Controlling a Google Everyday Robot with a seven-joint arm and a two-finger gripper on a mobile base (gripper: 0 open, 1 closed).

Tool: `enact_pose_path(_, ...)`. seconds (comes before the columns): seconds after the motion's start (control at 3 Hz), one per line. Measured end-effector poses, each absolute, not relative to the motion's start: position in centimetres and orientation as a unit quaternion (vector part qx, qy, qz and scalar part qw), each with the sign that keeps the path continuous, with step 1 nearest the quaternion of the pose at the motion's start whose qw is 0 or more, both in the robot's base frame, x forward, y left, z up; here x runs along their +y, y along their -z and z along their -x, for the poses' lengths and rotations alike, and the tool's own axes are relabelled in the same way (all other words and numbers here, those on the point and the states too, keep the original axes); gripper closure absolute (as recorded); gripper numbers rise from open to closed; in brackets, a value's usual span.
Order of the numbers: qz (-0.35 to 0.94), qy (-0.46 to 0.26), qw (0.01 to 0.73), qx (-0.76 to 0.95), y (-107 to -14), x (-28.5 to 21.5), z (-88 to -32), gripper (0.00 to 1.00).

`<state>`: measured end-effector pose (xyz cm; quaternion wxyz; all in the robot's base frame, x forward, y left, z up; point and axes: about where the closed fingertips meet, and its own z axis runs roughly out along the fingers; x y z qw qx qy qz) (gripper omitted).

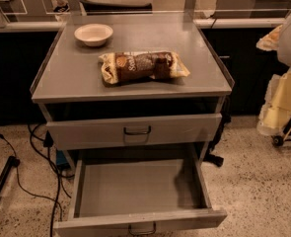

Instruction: Place brown chip bag into middle drawer

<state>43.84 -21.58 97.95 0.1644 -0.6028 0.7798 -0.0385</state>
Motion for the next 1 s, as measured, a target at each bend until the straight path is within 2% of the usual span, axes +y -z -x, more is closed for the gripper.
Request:
enact_pose_path(0.33, 0.603, 0.039, 0.165, 0.780, -98.0, -21.6, -43.8, 0.00)
enact_pose_path(1.0, 0.561, 0.061, 0.229, 0.793, -98.1, -21.7, -45.7, 0.00)
